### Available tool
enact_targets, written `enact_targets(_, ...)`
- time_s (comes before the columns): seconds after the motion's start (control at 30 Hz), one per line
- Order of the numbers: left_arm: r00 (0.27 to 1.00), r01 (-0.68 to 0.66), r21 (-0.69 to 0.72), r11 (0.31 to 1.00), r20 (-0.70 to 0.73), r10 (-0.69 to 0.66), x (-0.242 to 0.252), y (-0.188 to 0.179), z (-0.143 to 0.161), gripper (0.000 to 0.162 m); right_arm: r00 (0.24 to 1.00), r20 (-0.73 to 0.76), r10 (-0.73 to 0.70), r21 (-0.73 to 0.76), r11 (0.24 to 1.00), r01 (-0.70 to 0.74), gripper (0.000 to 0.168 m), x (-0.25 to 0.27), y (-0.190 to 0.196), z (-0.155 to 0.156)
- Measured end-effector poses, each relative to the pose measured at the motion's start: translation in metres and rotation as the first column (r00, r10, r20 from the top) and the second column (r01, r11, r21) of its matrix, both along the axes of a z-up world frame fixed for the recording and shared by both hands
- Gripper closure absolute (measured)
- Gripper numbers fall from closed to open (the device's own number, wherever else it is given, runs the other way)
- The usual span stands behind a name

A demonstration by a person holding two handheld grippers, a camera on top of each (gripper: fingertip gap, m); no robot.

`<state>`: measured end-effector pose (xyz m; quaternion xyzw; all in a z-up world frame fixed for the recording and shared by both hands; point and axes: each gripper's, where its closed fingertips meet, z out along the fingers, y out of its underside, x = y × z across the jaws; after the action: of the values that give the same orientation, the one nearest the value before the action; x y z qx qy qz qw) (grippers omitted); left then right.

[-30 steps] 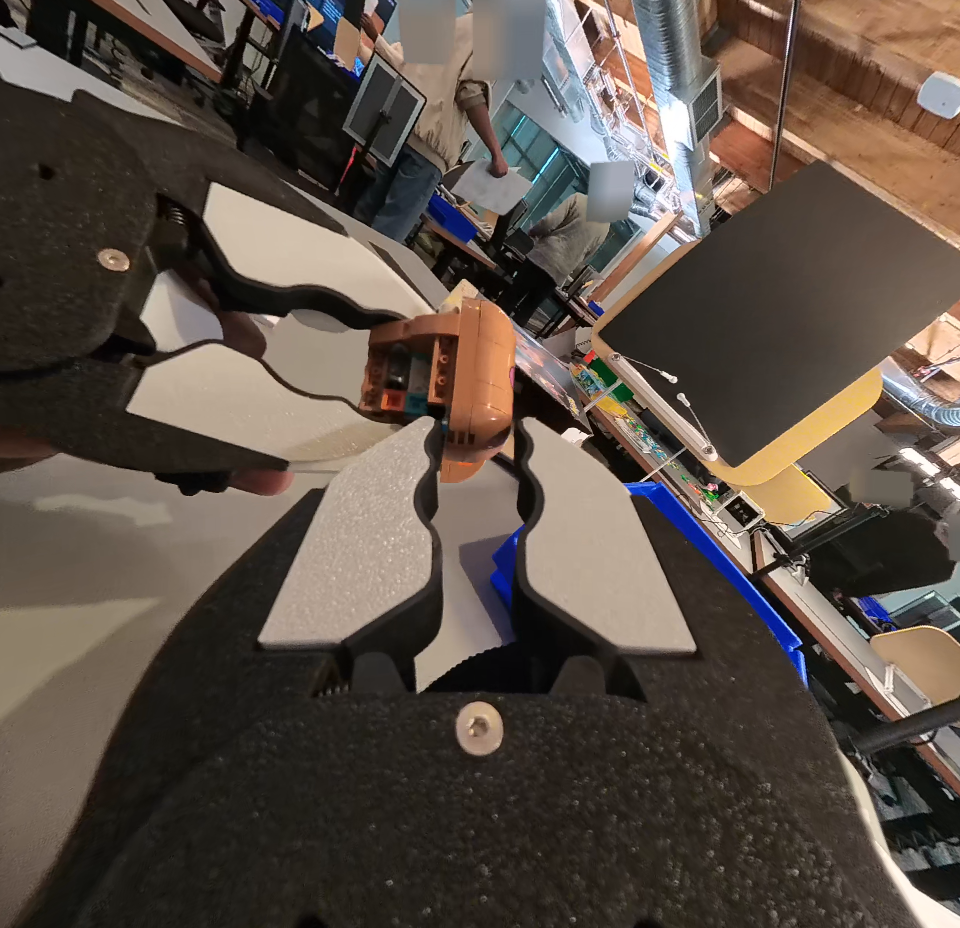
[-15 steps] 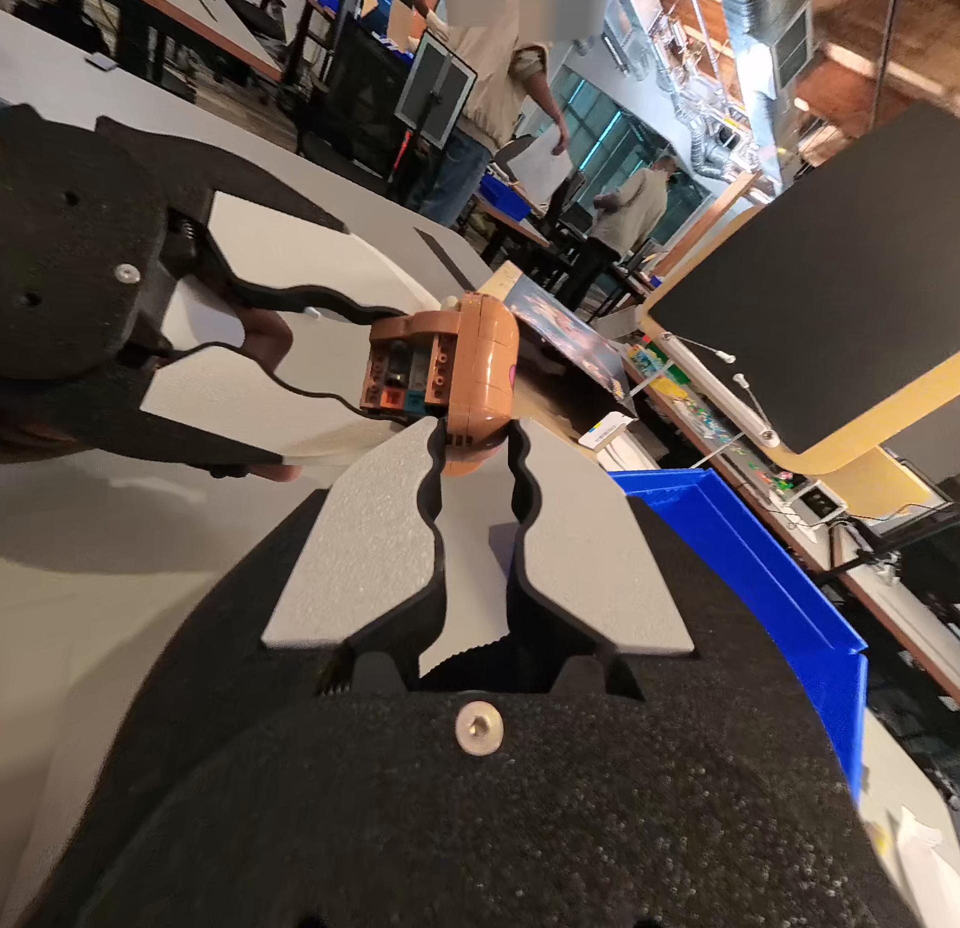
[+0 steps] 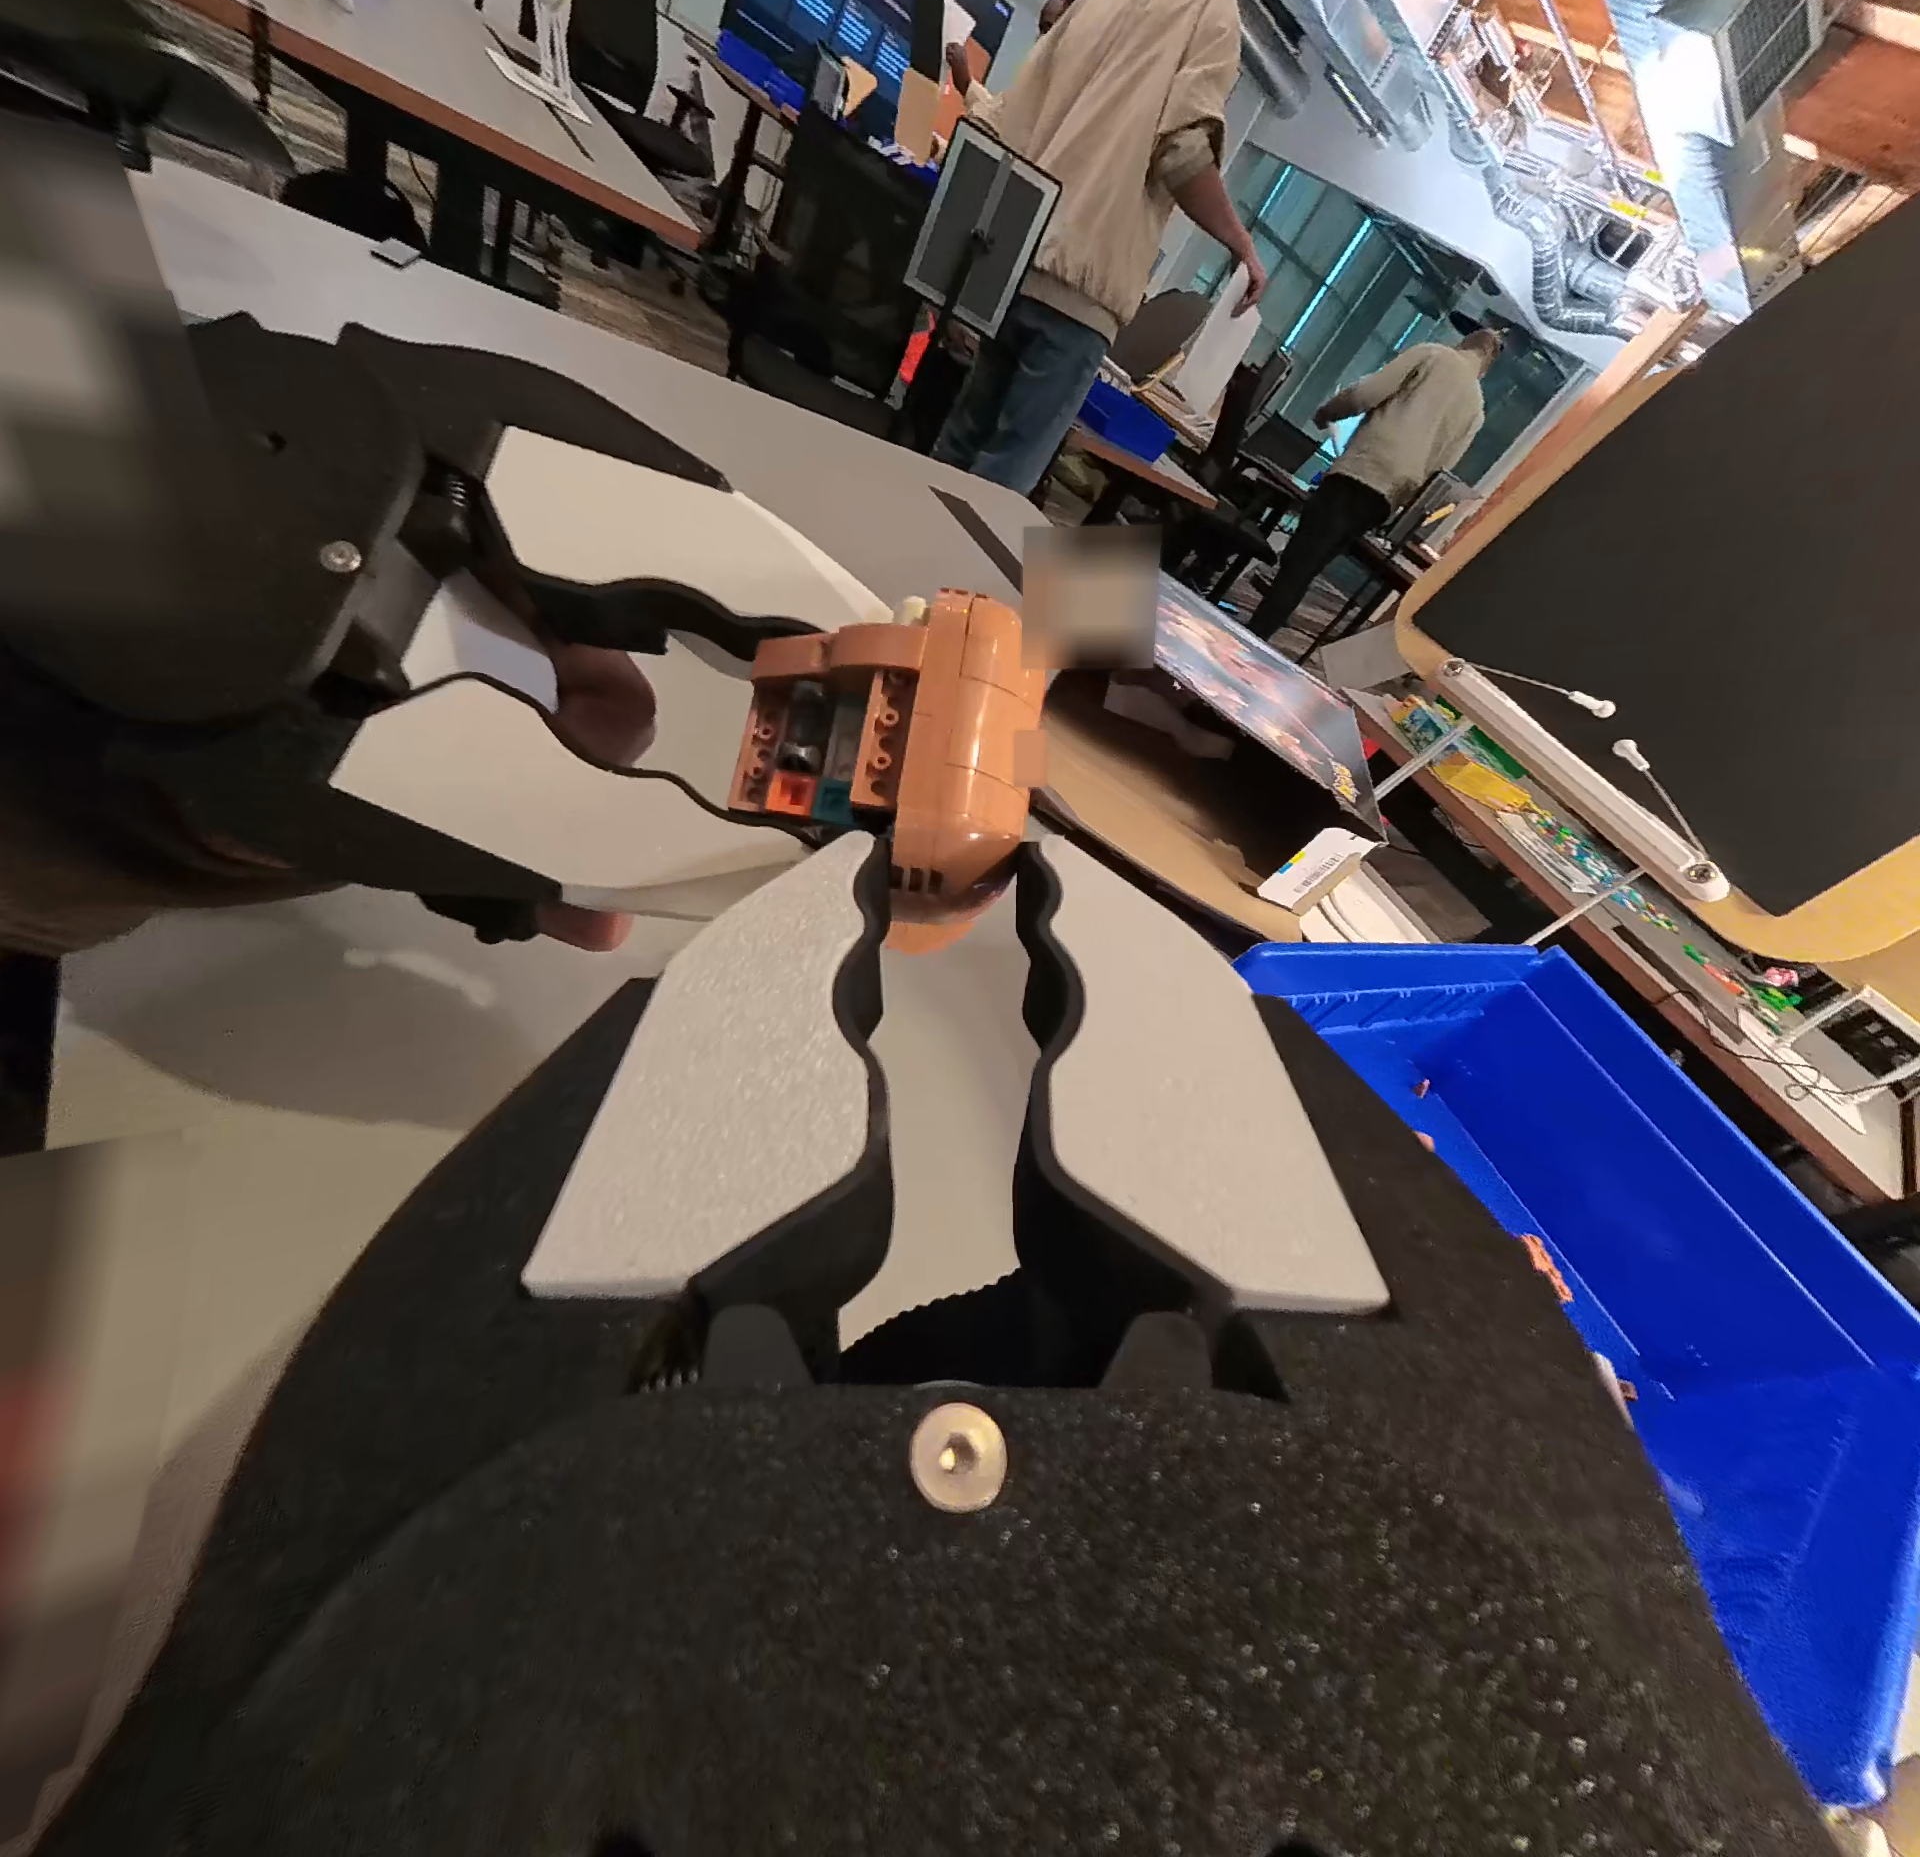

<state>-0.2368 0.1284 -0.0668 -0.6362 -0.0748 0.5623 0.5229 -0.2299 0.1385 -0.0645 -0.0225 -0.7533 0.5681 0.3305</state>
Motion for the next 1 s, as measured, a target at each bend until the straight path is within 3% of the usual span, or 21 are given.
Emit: enact_targets(1.0,0.989,0.12,0.069,0.99,0.084,-0.125,0.0062,0.0041,-0.0011,0.123,0.965,0.184,0.185,-0.138,0.977,-0.161,0.144,0.0034,0.0033,-0.0026)
